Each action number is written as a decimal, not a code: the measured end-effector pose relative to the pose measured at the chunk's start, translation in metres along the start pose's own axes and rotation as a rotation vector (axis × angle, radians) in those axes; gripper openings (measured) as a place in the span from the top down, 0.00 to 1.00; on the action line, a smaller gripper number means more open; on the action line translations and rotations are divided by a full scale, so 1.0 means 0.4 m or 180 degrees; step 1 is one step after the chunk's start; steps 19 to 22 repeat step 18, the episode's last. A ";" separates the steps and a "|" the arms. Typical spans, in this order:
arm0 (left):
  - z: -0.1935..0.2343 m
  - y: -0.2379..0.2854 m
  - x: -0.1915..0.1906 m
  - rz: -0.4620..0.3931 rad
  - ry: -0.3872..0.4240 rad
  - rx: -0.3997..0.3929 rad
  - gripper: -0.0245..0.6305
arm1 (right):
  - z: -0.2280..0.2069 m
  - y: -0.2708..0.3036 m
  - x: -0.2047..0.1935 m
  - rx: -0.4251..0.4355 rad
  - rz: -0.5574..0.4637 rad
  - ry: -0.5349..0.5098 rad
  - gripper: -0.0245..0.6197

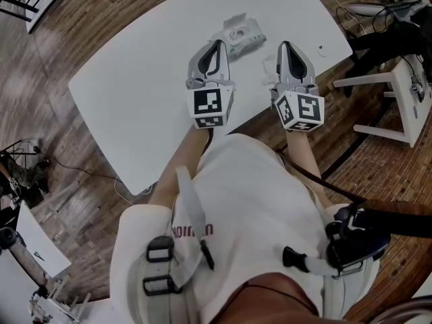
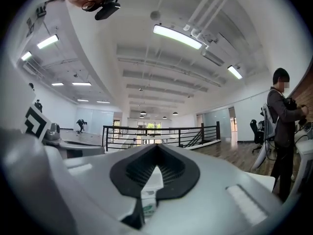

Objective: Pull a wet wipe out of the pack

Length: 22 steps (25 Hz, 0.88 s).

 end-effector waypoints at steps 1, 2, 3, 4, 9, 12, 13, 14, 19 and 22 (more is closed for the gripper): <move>0.000 0.000 0.000 0.0000 0.0000 0.0001 0.96 | -0.001 -0.001 0.000 -0.0013 0.0009 -0.0006 0.95; -0.001 0.000 0.000 0.0003 -0.0001 -0.0002 0.96 | -0.001 -0.001 -0.001 -0.0023 0.0018 -0.0018 0.95; -0.001 0.001 0.000 0.0007 -0.0002 -0.0011 0.96 | -0.001 -0.001 -0.001 -0.0028 0.0028 -0.0029 0.95; -0.003 0.003 -0.001 0.0011 -0.0003 -0.0025 0.96 | -0.001 -0.001 -0.002 -0.0033 0.0038 -0.0035 0.95; 0.006 0.002 -0.006 0.0018 -0.0034 -0.0001 0.96 | 0.006 0.012 -0.011 0.0002 0.0079 -0.0039 0.95; 0.000 0.001 -0.007 0.0013 -0.0021 -0.0014 0.96 | 0.005 0.007 -0.013 0.0020 0.0097 -0.0051 0.95; 0.000 0.001 -0.005 0.0007 -0.0013 -0.0015 0.96 | 0.005 0.007 -0.011 0.0025 0.0099 -0.0058 0.95; 0.000 0.001 -0.003 0.0005 -0.0011 -0.0012 0.96 | 0.005 0.007 -0.009 0.0028 0.0099 -0.0060 0.95; 0.007 -0.003 -0.002 0.0011 -0.0018 0.0039 0.96 | 0.008 0.016 -0.010 0.0057 0.0108 -0.0045 0.95; 0.007 -0.003 -0.002 0.0011 -0.0018 0.0039 0.96 | 0.008 0.016 -0.010 0.0057 0.0108 -0.0045 0.95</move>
Point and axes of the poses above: the fingertips, and each gripper's own axes: y forward along the fingers, z to its left, x out of its top, the point moved 8 cm from there along -y, backward along the fingers, and after that the axes turned 8 degrees about y, right-handed, at the moved point
